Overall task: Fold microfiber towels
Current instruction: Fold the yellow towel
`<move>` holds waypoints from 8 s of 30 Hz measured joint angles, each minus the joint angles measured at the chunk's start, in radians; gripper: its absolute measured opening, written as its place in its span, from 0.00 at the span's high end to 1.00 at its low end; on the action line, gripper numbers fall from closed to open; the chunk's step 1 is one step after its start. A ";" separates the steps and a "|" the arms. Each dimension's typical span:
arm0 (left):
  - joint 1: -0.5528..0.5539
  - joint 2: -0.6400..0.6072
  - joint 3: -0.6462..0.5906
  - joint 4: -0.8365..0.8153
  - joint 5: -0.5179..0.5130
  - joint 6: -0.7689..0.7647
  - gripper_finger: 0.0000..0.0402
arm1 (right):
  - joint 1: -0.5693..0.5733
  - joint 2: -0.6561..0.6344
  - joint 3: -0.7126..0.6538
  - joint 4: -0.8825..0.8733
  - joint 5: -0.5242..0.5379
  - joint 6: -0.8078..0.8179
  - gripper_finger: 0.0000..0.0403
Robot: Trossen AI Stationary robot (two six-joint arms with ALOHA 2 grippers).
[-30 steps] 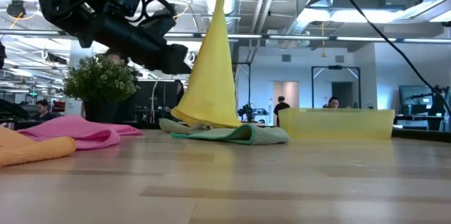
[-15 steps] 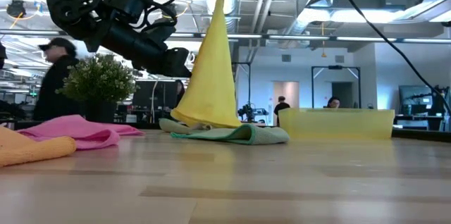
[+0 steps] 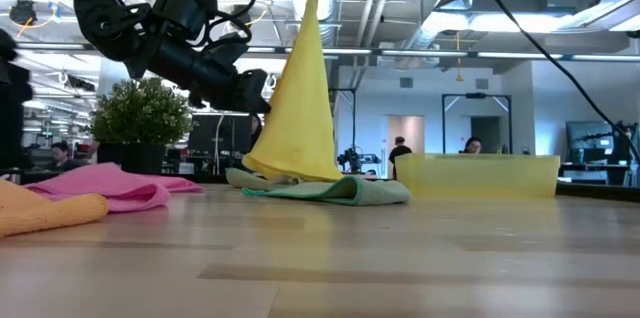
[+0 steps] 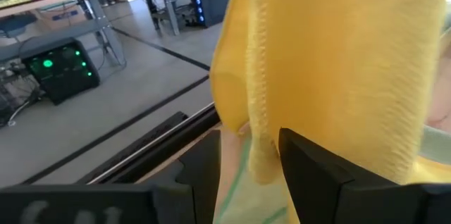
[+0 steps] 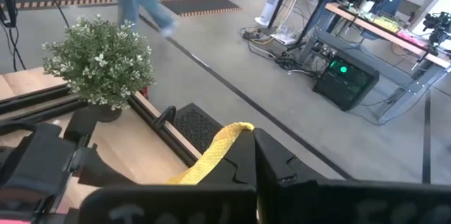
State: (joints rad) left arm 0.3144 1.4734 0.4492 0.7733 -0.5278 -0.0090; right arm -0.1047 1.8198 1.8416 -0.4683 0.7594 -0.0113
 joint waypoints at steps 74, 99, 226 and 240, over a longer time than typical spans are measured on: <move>0.152 -0.149 1.036 -1.170 -0.139 0.602 1.00 | -0.183 -0.182 0.000 -0.297 0.184 -0.222 0.99; -0.165 -0.152 1.054 -1.951 -0.019 0.013 1.00 | 0.168 -0.242 -0.119 -0.797 -0.065 0.268 0.99; -0.794 -0.151 0.522 -1.723 0.090 -0.852 1.00 | 0.373 0.039 -0.587 0.011 -0.511 -0.190 0.98; -0.554 -0.119 0.521 -1.735 -0.140 -0.737 1.00 | 0.209 -0.032 -0.588 -0.141 -0.235 -0.082 1.00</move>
State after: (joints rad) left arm -0.2398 1.3543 0.9699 -0.9618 -0.6678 -0.7463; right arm 0.1044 1.7882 1.2534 -0.6091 0.5240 -0.0930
